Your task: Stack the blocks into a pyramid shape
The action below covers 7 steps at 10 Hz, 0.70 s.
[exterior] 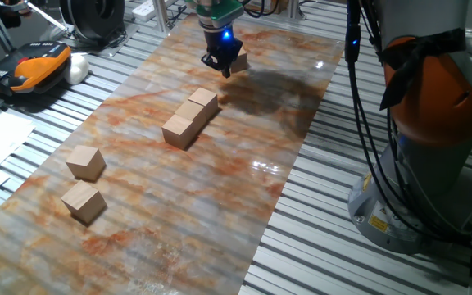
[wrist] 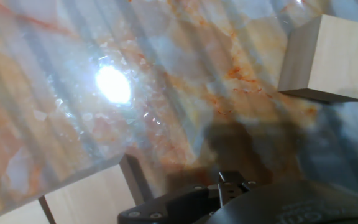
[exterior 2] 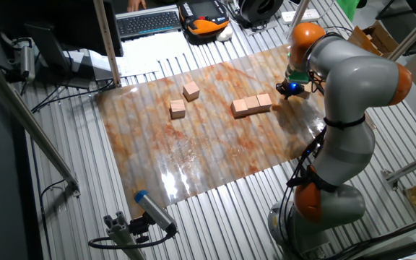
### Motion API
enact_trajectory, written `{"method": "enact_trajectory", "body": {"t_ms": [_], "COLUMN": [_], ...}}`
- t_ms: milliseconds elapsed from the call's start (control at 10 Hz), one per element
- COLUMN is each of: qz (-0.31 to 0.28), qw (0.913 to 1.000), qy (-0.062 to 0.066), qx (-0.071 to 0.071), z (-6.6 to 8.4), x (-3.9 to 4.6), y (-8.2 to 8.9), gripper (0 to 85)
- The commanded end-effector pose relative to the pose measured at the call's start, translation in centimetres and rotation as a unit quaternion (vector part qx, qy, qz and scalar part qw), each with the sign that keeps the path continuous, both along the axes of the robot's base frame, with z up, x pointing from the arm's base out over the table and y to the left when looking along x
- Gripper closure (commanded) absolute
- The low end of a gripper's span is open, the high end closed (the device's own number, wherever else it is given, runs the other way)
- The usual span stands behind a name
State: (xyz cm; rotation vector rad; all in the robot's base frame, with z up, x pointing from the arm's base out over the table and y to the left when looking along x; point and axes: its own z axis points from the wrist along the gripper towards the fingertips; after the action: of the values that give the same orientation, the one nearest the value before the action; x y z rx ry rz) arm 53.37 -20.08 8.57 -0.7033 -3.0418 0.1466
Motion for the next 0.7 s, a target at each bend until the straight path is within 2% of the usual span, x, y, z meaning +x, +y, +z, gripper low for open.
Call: {"method": "enact_trajectory", "body": {"t_ms": [0, 100, 200, 300, 400, 500, 600], "qz": [-0.002, -0.001, 0.0, -0.013, -0.025, -0.036, -0.047], "qw": [1.0, 1.0, 1.0, 0.9999, 0.9996, 0.9991, 0.9985], "qy": [-0.002, -0.002, -0.001, -0.005, -0.011, -0.021, -0.03], "qx": [-0.006, -0.009, -0.006, -0.008, -0.01, 0.005, 0.003], "z": [0.01, 0.01, 0.03, 0.11, 0.24, 0.25, 0.2], "x": [0.0, 0.0, -0.01, -0.07, -0.08, 0.06, 0.14], "y": [-0.01, -0.01, 0.01, 0.14, 0.13, -0.27, -0.46], "gripper": [85.0, 85.0, 85.0, 85.0, 85.0, 85.0, 85.0]}}
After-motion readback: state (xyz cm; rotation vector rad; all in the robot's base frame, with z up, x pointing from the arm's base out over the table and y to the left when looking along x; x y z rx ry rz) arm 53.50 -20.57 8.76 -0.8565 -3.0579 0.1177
